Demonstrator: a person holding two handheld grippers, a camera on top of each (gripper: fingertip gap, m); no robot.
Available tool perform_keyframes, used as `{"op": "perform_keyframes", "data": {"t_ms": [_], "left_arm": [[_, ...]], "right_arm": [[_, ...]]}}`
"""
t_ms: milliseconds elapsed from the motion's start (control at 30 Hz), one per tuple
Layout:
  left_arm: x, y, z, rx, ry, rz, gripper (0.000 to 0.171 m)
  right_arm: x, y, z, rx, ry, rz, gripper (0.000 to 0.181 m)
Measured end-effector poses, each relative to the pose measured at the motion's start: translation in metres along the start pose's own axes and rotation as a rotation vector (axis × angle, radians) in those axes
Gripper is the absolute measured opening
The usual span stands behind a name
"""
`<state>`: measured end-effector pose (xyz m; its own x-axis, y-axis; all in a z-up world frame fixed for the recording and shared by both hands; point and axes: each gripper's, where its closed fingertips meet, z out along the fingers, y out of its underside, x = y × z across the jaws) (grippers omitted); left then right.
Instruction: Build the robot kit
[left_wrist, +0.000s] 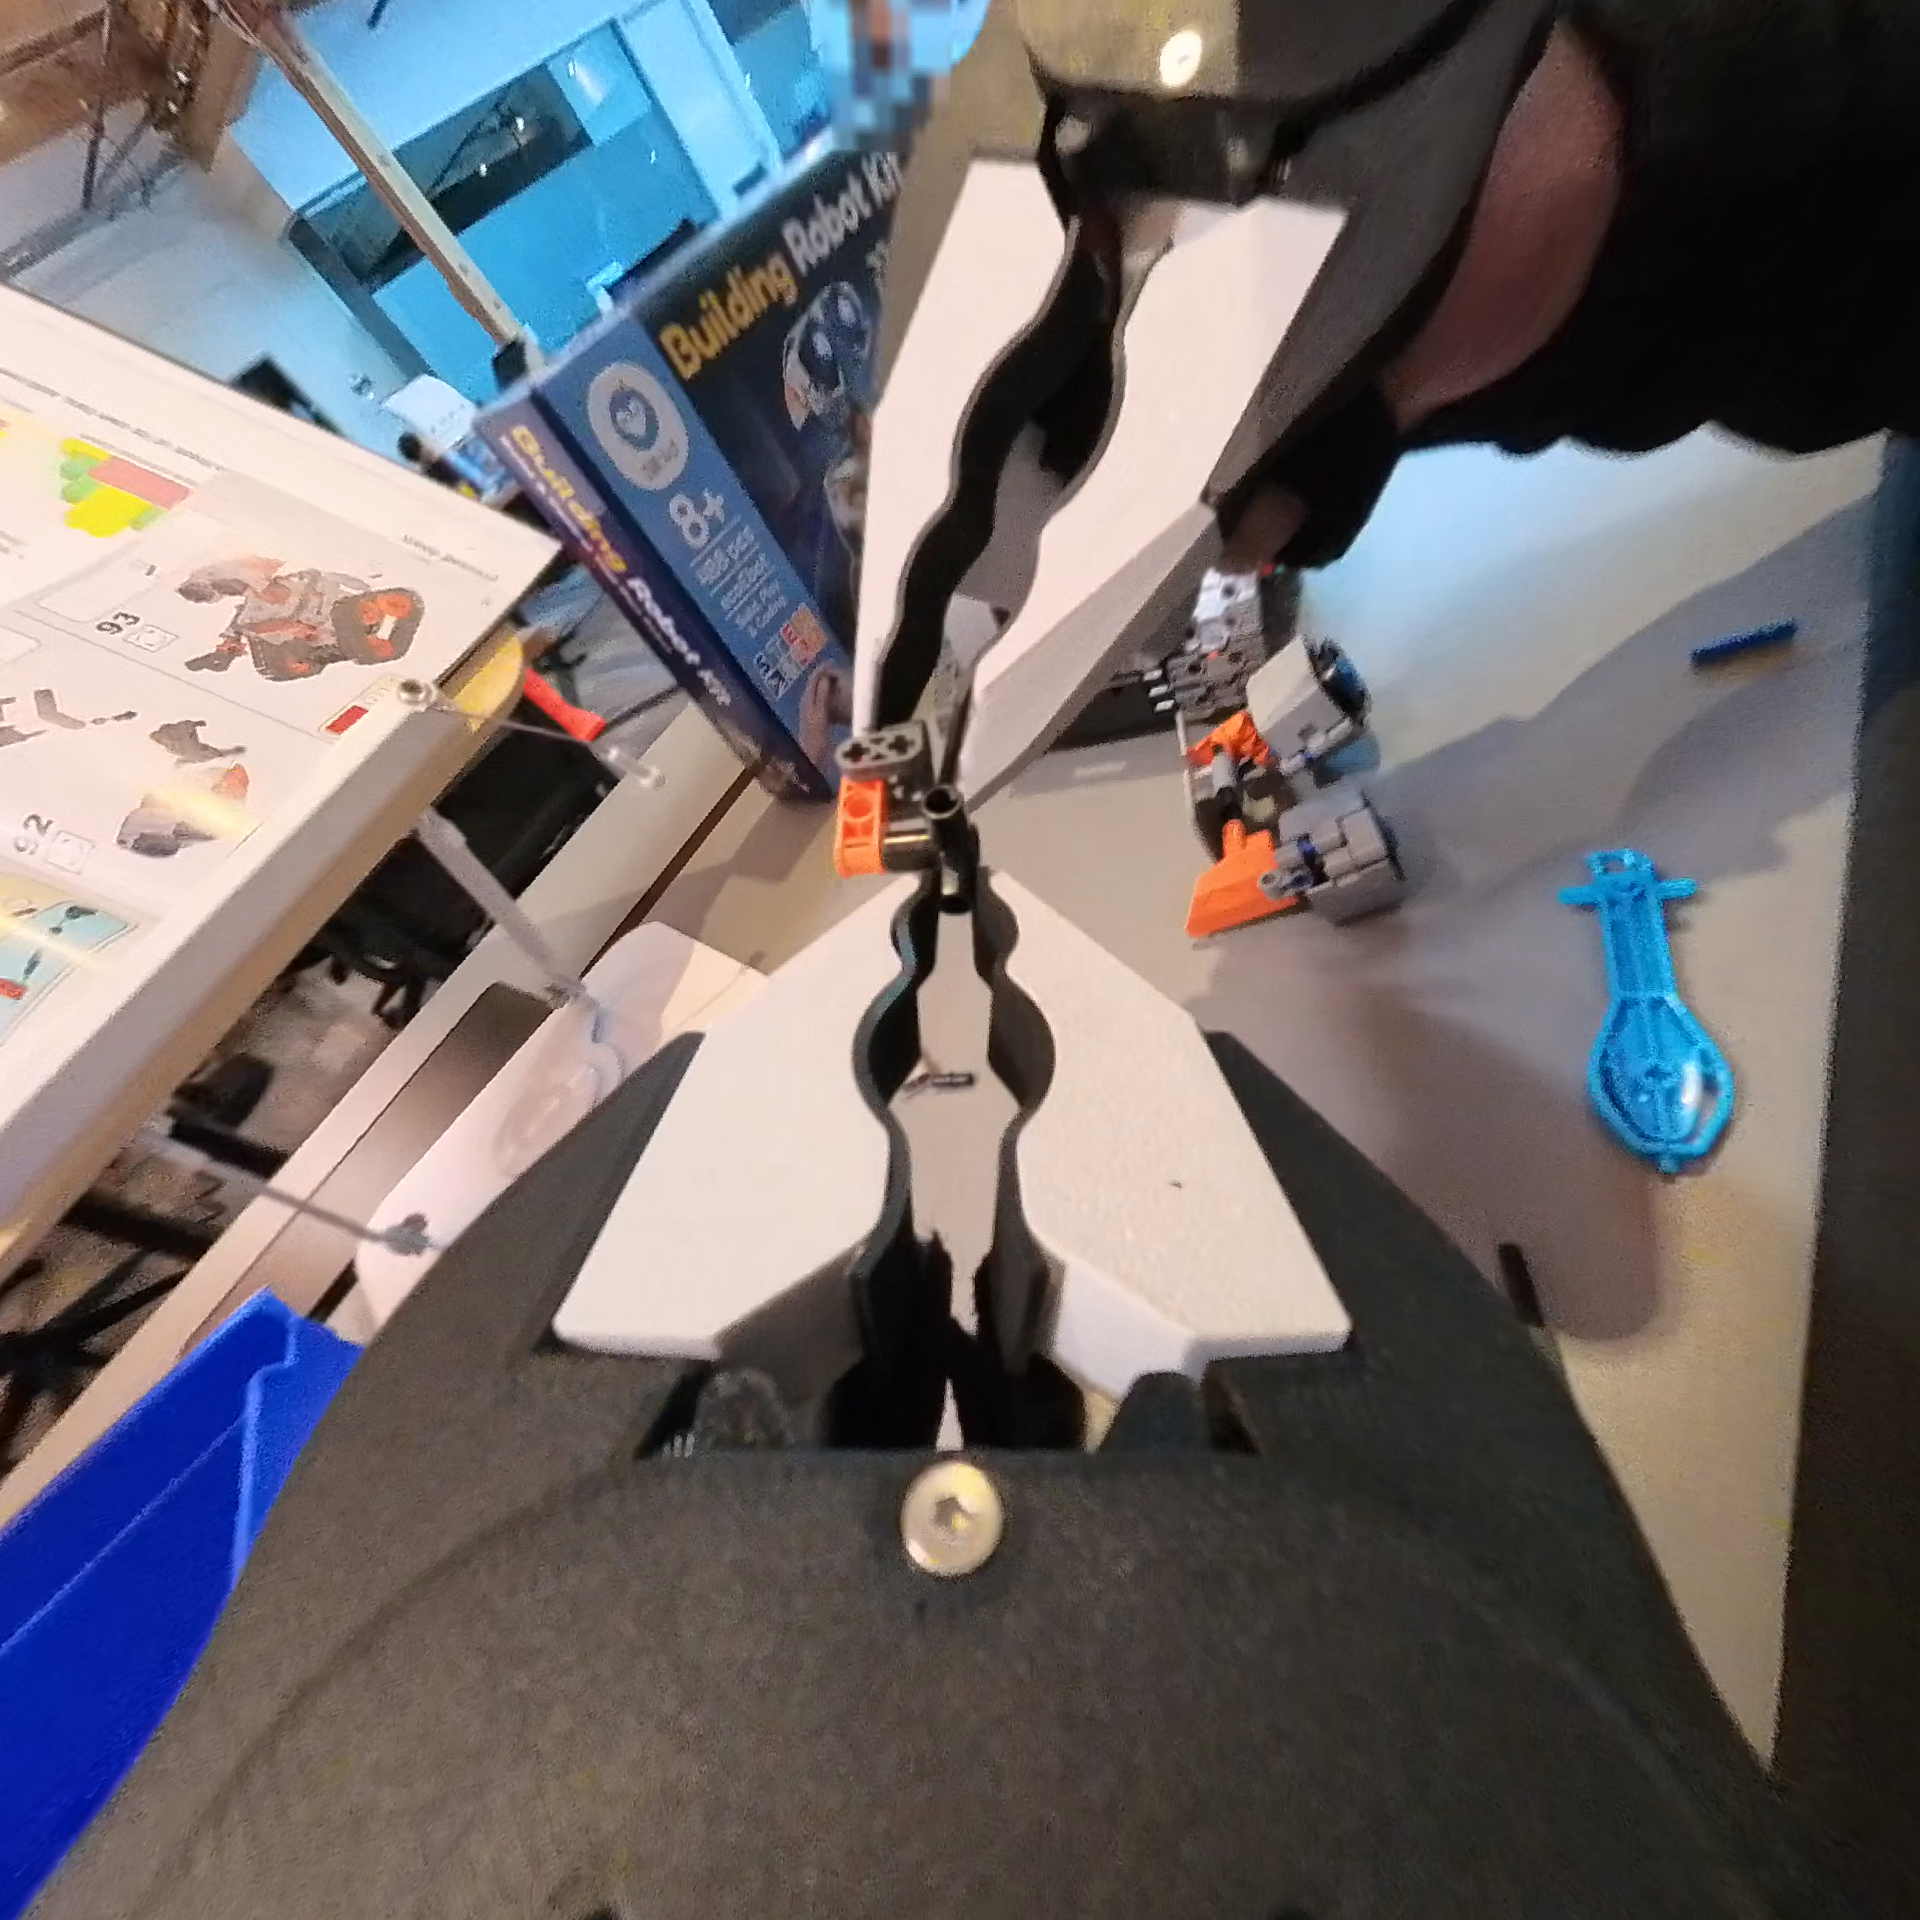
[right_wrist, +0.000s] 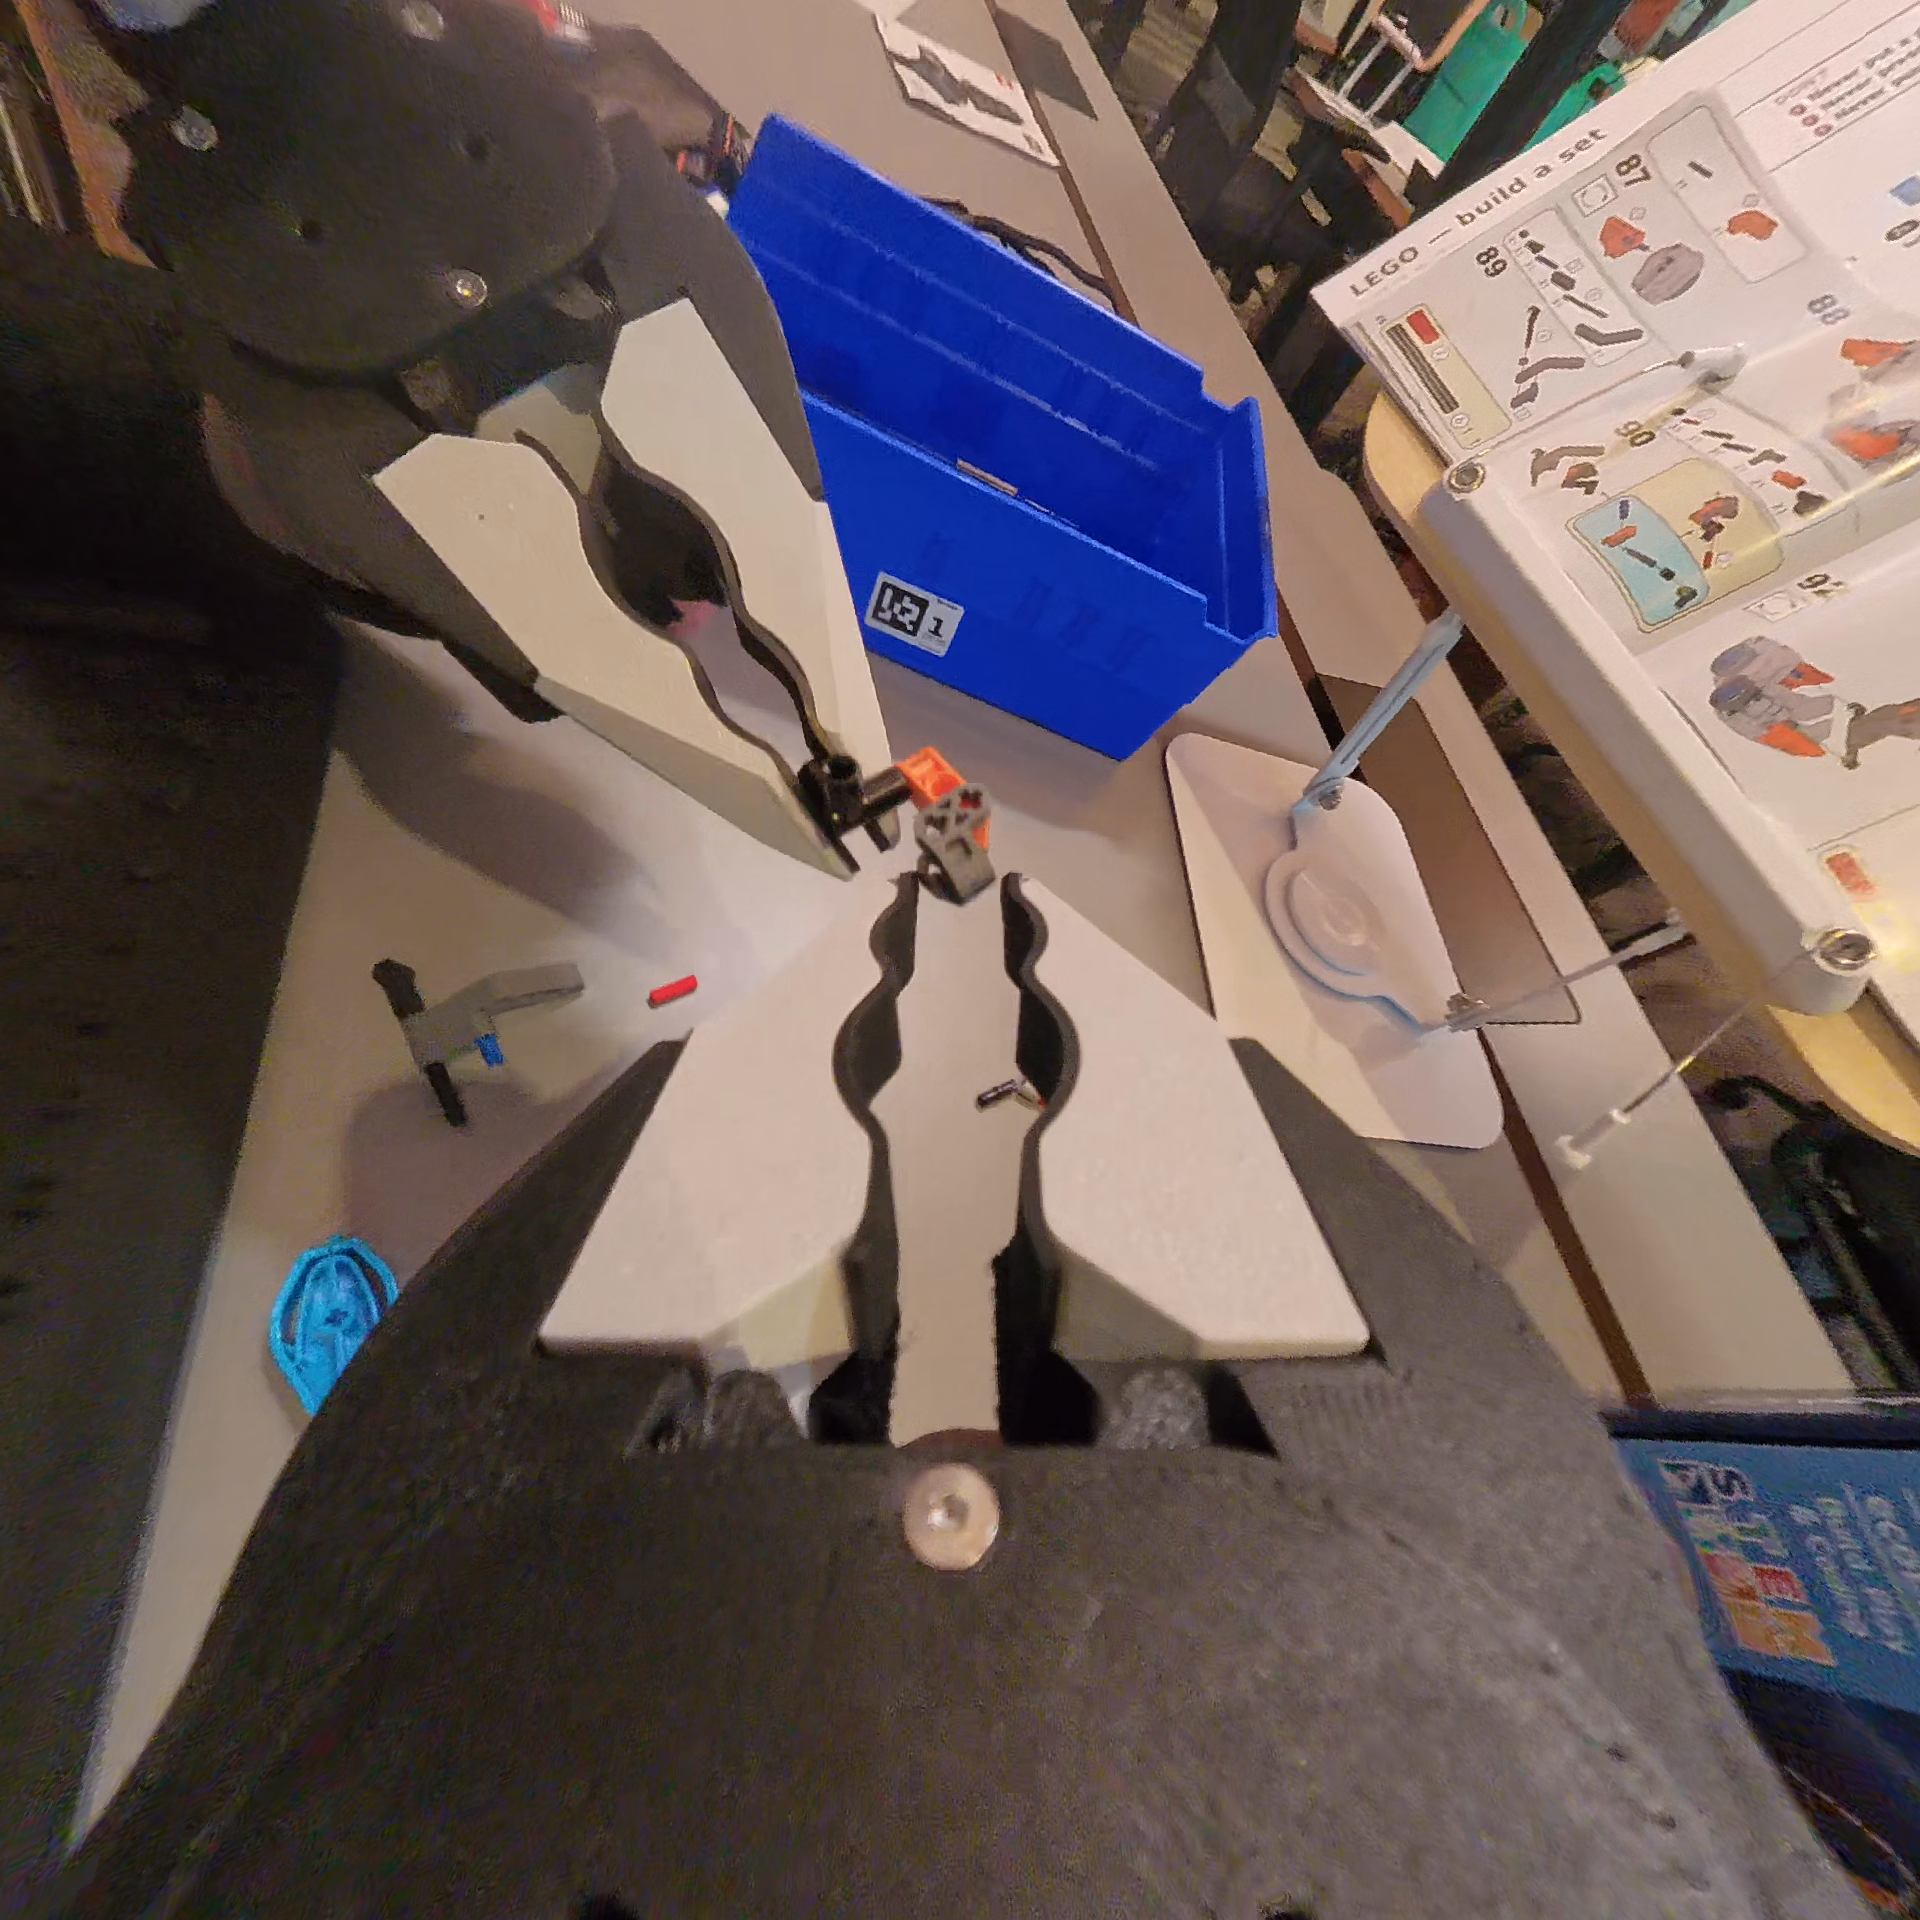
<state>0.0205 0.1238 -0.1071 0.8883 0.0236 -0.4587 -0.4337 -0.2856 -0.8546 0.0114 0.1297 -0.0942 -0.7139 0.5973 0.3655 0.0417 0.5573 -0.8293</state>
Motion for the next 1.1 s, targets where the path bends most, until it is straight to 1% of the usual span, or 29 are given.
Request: {"op": "perform_keyframes", "data": {"t_ms": [167,333,433,567,633,867,1033,1100], "left_arm": [[-0.006,-0.011,-0.008,0.111,0.049,-0.104,0.005],[-0.006,-0.017,-0.011,0.172,0.091,-0.17,0.005],[-0.007,-0.02,-0.011,0.192,0.106,-0.196,0.005],[-0.008,-0.021,-0.013,0.211,0.124,-0.223,0.005],[-0.01,-0.021,-0.014,0.22,0.13,-0.236,0.005],[-0.01,-0.024,-0.016,0.247,0.13,-0.248,0.005],[-0.011,-0.028,-0.019,0.292,0.167,-0.295,0.004],[-0.01,-0.029,-0.02,0.297,0.175,-0.286,0.004]], "right_arm": [[0.001,-0.006,-0.002,0.058,-0.029,0.069,0.016],[-0.002,-0.014,-0.002,0.111,-0.07,0.14,0.026],[-0.005,-0.018,-0.002,0.143,-0.105,0.185,0.032],[-0.005,-0.021,-0.001,0.173,-0.117,0.217,0.032],[-0.005,-0.022,-0.001,0.183,-0.123,0.232,0.029],[0.001,-0.02,0.0,0.192,-0.098,0.252,0.034],[-0.005,-0.031,-0.002,0.269,-0.164,0.306,0.035],[-0.005,-0.035,-0.005,0.308,-0.195,0.347,0.035]]}}
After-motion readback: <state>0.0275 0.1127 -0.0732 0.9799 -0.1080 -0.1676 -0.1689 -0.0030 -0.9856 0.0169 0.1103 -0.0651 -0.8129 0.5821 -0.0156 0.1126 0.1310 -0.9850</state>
